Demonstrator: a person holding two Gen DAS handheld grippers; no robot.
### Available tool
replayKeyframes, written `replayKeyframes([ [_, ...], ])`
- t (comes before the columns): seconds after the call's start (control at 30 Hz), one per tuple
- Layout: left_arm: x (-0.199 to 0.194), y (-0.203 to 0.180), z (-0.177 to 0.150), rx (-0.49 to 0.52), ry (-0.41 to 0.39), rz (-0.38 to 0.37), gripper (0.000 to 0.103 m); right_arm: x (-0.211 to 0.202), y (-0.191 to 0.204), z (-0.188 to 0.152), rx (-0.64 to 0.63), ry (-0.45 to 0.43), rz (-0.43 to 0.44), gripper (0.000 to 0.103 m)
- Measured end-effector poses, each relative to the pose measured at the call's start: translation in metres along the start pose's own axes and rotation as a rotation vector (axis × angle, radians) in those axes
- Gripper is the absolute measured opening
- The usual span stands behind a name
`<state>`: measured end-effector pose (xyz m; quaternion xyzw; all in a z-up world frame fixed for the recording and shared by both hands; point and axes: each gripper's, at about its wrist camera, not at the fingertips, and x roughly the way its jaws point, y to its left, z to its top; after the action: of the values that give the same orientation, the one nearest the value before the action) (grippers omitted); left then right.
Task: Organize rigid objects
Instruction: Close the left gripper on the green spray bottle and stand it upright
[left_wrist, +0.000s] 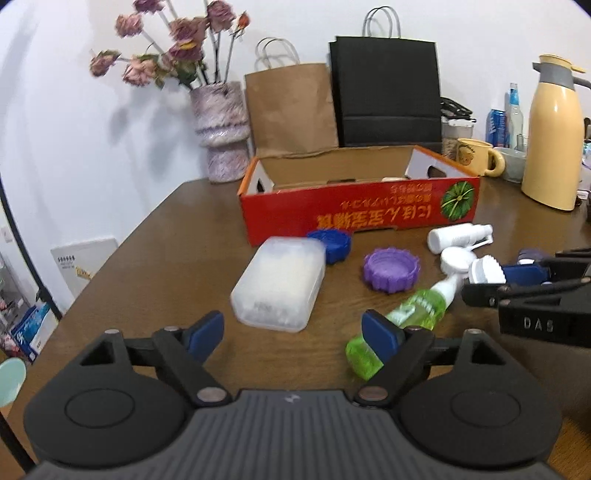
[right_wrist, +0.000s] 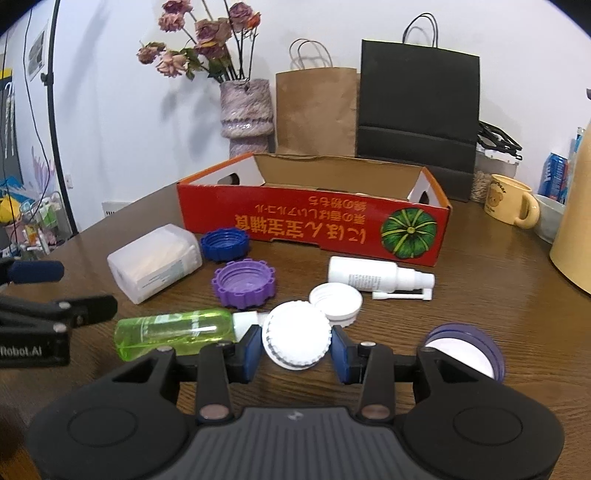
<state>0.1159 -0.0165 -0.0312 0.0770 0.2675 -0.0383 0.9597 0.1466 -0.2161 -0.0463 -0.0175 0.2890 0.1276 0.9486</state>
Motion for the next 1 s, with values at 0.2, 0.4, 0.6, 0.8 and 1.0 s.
replayKeyframes([
  [0.2,0.005,-0.034,0.010,0.119,-0.012,-0.080,0.094,-0.003,-0.012,-0.003,0.023,-0.009,-0.002,0.039],
  [0.4,0.023,-0.058,0.007,0.187,0.029,-0.124,0.093,-0.004,-0.024,-0.006,0.046,-0.018,0.000,0.039],
  [0.6,0.041,-0.063,0.003,0.181,0.079,-0.153,0.081,-0.004,-0.032,-0.008,0.066,-0.024,0.006,0.039],
  [0.8,0.050,-0.060,0.001,0.127,0.107,-0.193,0.060,-0.002,-0.034,-0.011,0.079,-0.025,0.024,0.039],
  [1.0,0.045,-0.058,-0.001,0.088,0.103,-0.199,0.035,-0.005,-0.036,-0.012,0.091,-0.042,0.036,0.039],
])
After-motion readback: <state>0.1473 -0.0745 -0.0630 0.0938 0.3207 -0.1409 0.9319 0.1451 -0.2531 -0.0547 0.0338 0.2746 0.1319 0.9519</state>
